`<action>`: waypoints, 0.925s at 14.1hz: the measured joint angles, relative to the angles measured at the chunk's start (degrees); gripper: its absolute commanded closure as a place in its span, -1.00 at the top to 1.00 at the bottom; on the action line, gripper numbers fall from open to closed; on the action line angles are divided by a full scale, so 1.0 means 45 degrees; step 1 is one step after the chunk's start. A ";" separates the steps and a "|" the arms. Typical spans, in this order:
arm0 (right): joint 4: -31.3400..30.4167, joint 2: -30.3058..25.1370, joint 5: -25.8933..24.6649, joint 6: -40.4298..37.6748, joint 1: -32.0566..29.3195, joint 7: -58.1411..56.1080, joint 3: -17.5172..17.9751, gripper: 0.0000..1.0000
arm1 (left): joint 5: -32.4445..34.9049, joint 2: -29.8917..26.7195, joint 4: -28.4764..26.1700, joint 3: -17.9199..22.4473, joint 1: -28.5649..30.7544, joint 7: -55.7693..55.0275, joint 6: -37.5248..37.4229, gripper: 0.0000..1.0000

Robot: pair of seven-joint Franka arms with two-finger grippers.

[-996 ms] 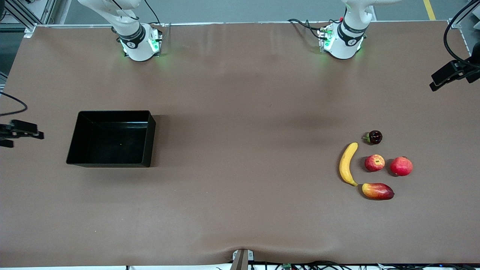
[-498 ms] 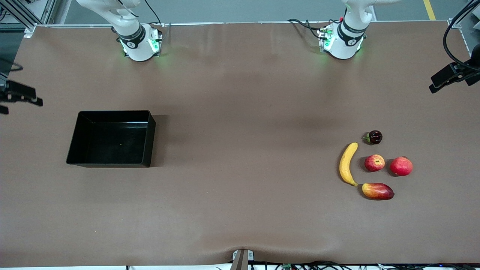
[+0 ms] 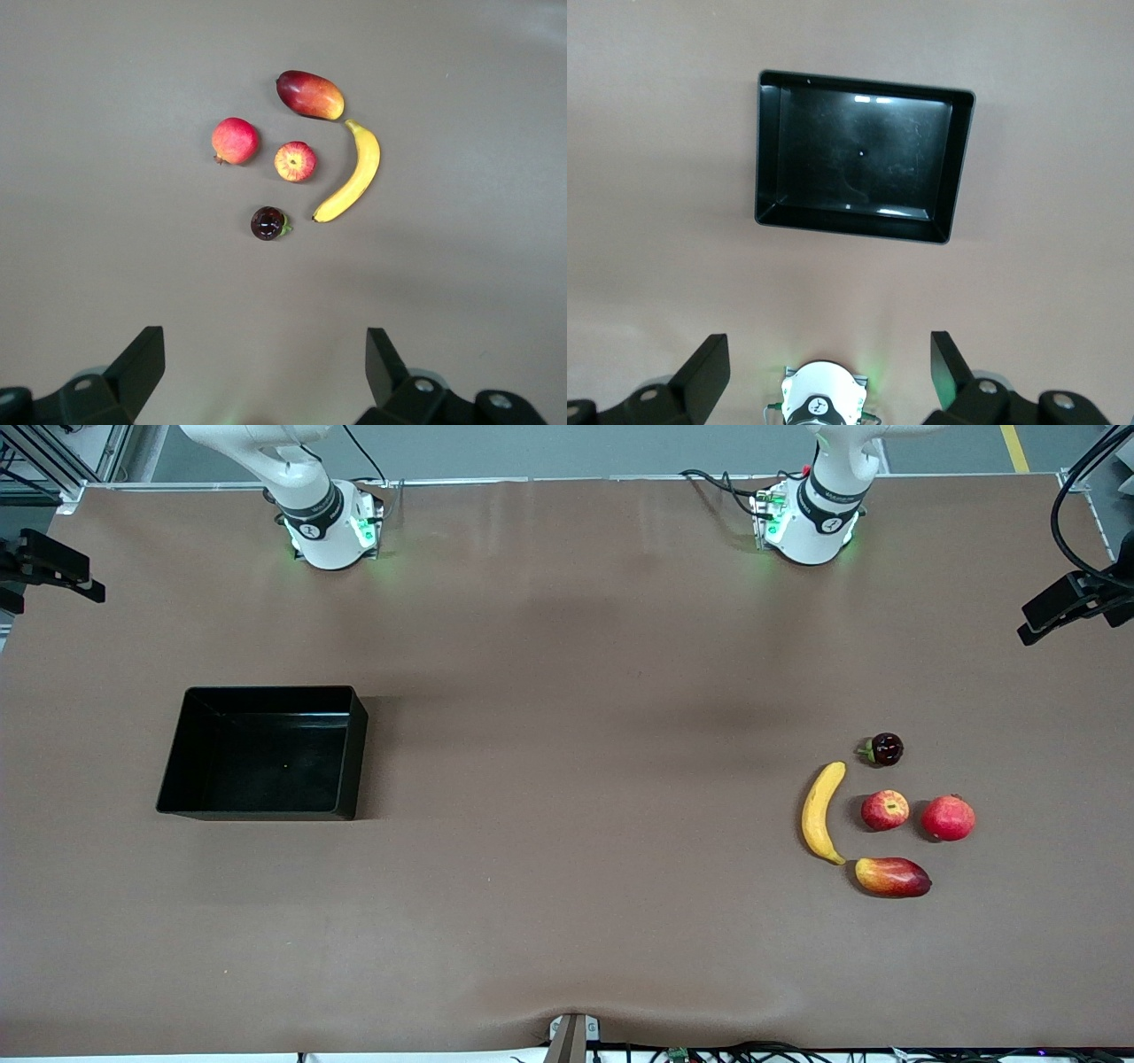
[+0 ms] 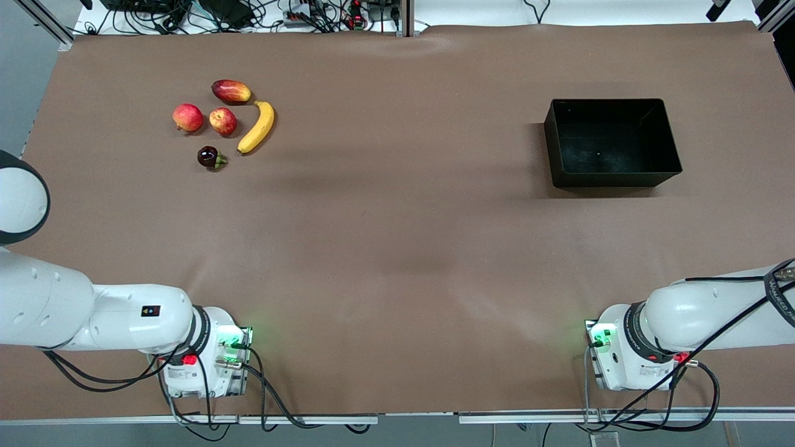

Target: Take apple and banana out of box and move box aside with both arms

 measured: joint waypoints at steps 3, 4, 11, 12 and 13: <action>-0.0318 0.0002 0.0000 0.0084 -0.0040 0.0059 0.0004 1.00 | 0.0000 0.0048 0.0001 0.0000 0.0001 0.0000 0.0000 1.00; -0.0337 0.0001 0.0000 0.0084 -0.0040 0.0084 0.0007 1.00 | 0.0000 0.0065 0.0001 0.0000 0.0000 0.0000 0.0000 1.00; -0.0370 0.0001 -0.0005 0.0084 -0.0290 0.0140 -0.0001 1.00 | 0.0000 0.0154 0.0002 -0.0080 -0.0137 0.0000 -0.0001 1.00; -0.0377 0.0001 -0.0005 0.0084 -0.0290 0.0141 0.0000 1.00 | 0.0000 0.0167 0.0002 -0.0084 -0.0155 0.0000 -0.0001 1.00; -0.0389 0.0001 -0.0006 0.0077 -0.0292 0.0141 0.0000 1.00 | 0.0000 0.0181 0.0001 -0.0089 -0.0165 0.0000 -0.0017 1.00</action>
